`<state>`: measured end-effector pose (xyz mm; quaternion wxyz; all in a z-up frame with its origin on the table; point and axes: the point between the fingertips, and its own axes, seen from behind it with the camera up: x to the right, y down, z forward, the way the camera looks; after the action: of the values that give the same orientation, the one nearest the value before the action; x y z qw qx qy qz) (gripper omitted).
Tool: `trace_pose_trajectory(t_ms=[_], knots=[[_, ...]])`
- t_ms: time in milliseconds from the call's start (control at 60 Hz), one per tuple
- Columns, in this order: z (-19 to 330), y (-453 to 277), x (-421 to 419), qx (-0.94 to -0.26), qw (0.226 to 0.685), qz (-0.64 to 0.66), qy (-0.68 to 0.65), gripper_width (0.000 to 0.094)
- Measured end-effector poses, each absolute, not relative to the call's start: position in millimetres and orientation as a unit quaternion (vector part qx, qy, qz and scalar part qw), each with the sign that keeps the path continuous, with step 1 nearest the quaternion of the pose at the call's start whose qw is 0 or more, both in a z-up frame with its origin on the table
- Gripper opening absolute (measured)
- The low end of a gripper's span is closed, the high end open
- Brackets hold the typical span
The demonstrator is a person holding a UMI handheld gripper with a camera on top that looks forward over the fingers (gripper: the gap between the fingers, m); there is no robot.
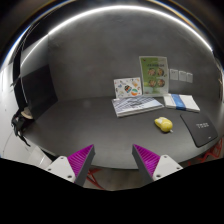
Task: Arrange mouse
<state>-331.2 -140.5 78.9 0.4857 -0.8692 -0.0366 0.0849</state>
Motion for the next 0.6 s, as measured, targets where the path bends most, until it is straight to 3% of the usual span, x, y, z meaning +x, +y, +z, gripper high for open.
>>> trace_pose_trajectory(t_ms=[250,400,417,433,600], knots=[[66,-111,-231,-0.869,0.487,0.067,-0.062,0.0823],[37,-82,-158,-0.882,0.463,0.055,-0.068,0.0815],[33,-79,-150,-0.883,0.46,0.052,-0.07,0.0861],[29,-74,-143,-0.885,0.458,0.049,-0.072,0.0816],[-6,-29,-108,-0.897,0.432,0.038,-0.082,0.0816]])
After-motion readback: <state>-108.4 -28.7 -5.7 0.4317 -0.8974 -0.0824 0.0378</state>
